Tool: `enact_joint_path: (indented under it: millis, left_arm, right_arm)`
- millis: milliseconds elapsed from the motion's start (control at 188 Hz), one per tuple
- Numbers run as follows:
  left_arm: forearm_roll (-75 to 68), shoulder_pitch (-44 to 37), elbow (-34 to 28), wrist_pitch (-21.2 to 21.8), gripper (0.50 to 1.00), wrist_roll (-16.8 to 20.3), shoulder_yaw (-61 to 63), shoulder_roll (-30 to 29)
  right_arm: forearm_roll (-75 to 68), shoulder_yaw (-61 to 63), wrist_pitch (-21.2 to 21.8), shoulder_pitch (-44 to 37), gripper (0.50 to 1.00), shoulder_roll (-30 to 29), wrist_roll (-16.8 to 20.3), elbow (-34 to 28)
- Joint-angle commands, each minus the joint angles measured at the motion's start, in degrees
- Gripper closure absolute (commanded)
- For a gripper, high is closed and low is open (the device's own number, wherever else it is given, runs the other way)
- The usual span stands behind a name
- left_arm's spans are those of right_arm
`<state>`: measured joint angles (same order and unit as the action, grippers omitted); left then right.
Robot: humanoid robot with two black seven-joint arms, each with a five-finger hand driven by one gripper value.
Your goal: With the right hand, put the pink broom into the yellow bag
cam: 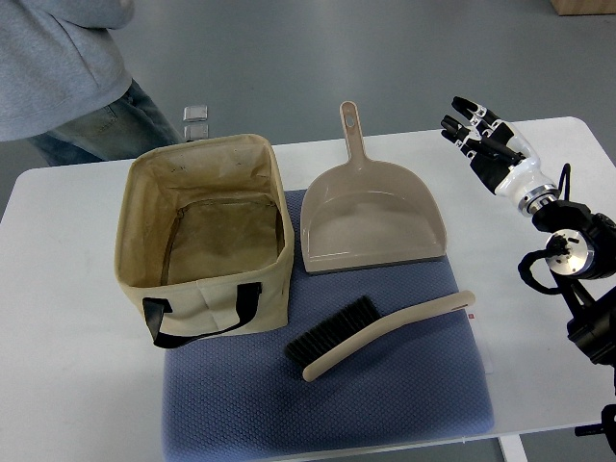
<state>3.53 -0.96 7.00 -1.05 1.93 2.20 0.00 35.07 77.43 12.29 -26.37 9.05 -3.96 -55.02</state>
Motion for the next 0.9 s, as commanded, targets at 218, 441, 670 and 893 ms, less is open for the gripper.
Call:
enact_joint_path:
  millis: [218, 441, 670, 893]
  left_arm:
    - [0.0, -0.1, 0.0, 0.0, 0.5, 0.2, -0.2, 0.0]
    - [0.0, -0.1, 0.1, 0.0, 0.5, 0.2, -0.3, 0.0]
    - [0.0, -0.1, 0.1, 0.0, 0.5, 0.2, -0.3, 0.0]
    - [0.0, -0.1, 0.1, 0.0, 0.5, 0.2, -0.3, 0.0]
  right_arm:
    - [0.0, 0.0, 0.0, -0.1, 0.572, 0.1, 0.0, 0.0]
    - [0.0, 0.0, 0.1, -0.2, 0.572, 0.2, 0.0, -0.1]
    - [0.1, -0.1, 0.2, -0.4, 0.572, 0.2, 0.1, -0.1]
    - [0.2, -0.1, 0.2, -0.6, 0.572, 0.1, 0.1, -0.2]
